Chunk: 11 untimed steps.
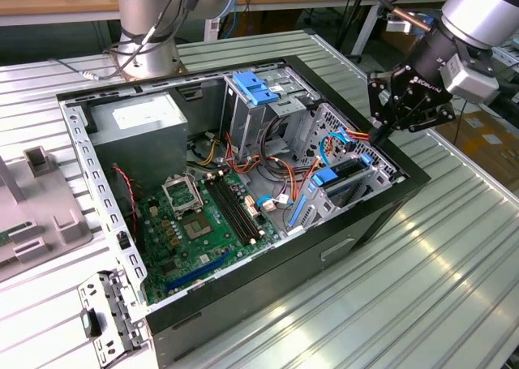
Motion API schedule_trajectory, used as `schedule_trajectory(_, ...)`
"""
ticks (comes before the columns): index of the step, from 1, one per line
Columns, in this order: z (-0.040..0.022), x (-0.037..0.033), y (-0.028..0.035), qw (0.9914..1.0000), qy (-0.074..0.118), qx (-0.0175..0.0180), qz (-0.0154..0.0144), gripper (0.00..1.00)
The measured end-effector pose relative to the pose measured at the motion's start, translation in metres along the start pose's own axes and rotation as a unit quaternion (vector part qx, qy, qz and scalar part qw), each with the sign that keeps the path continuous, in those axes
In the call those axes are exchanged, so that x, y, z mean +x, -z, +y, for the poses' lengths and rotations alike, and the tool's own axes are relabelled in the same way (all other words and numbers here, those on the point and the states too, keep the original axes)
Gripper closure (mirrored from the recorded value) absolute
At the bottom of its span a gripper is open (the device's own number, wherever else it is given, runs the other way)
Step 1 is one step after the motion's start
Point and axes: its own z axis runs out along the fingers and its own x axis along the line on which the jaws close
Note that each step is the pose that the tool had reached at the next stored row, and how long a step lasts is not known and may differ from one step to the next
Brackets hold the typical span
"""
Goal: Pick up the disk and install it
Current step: 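Insert the first disk wire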
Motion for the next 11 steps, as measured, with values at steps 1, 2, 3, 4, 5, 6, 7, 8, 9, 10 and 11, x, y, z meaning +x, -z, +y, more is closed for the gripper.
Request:
schedule_trajectory(1, 0.0025, -0.0002, -0.0002, 1.0, 0.0, 0.0, 0.0, 0.83)
schedule_trajectory(2, 0.0039, -0.0005, -0.0006, 1.0, 0.0, 0.0001, -0.0001, 0.83)
schedule_trajectory(3, 0.0059, -0.0016, -0.0013, 1.0, 0.0, 0.0001, -0.0001, 0.83)
schedule_trajectory(4, 0.0074, -0.0026, -0.0017, 1.0, 0.0, 0.0, 0.0, 0.83)
schedule_trajectory(5, 0.0095, -0.0039, -0.0024, 1.0, 0.0, 0.0, 0.0, 0.83)
schedule_trajectory(6, 0.0114, -0.0051, -0.0031, 1.0, 0.0, 0.0, 0.0, 0.83)
schedule_trajectory(7, 0.0146, -0.0066, -0.0041, 1.0, 0.0, 0.0, 0.0, 0.83)
schedule_trajectory(8, 0.0168, -0.0074, -0.0048, 1.0, 0.0, 0.0, 0.0, 0.83)
schedule_trajectory(9, 0.0187, -0.0076, -0.0052, 1.0, 0.0, 0.0, 0.0, 0.83)
schedule_trajectory(10, 0.0205, -0.0074, -0.0058, 1.0, 0.0, 0.0, 0.0, 0.83)
schedule_trajectory(11, 0.022, -0.0069, -0.0063, 1.0, 0.0, 0.0001, -0.0001, 0.83)
